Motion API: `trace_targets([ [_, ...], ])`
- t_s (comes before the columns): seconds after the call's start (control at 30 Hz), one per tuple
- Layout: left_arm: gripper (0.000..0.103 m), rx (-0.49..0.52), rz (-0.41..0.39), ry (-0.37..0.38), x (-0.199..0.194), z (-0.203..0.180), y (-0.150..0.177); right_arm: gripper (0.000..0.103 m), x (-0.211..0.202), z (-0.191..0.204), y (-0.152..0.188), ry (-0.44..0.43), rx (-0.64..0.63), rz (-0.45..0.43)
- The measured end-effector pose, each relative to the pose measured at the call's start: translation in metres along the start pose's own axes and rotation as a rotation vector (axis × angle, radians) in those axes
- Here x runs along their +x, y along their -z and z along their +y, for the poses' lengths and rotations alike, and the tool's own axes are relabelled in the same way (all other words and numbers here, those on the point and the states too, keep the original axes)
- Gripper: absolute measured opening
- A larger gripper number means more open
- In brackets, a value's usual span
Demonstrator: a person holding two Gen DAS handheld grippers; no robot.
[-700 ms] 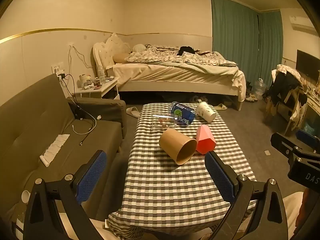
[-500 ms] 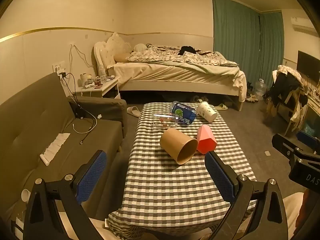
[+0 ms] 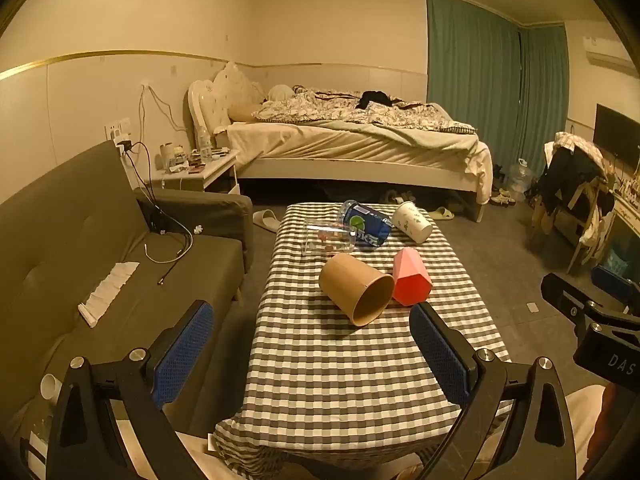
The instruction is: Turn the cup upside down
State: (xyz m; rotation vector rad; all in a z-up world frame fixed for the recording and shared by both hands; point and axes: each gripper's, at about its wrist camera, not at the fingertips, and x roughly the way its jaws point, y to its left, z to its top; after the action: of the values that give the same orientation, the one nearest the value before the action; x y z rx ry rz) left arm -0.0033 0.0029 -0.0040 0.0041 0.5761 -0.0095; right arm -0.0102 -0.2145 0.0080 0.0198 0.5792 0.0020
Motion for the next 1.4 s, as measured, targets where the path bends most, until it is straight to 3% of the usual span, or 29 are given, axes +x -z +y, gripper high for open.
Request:
trace_targets([
  [1.4, 0.101, -0.012, 0.012, 0.003, 0.0061, 0.0033, 0.0073, 0.103, 0.0053, 0.0101, 0.0036, -0.019, -0.015, 0.026],
])
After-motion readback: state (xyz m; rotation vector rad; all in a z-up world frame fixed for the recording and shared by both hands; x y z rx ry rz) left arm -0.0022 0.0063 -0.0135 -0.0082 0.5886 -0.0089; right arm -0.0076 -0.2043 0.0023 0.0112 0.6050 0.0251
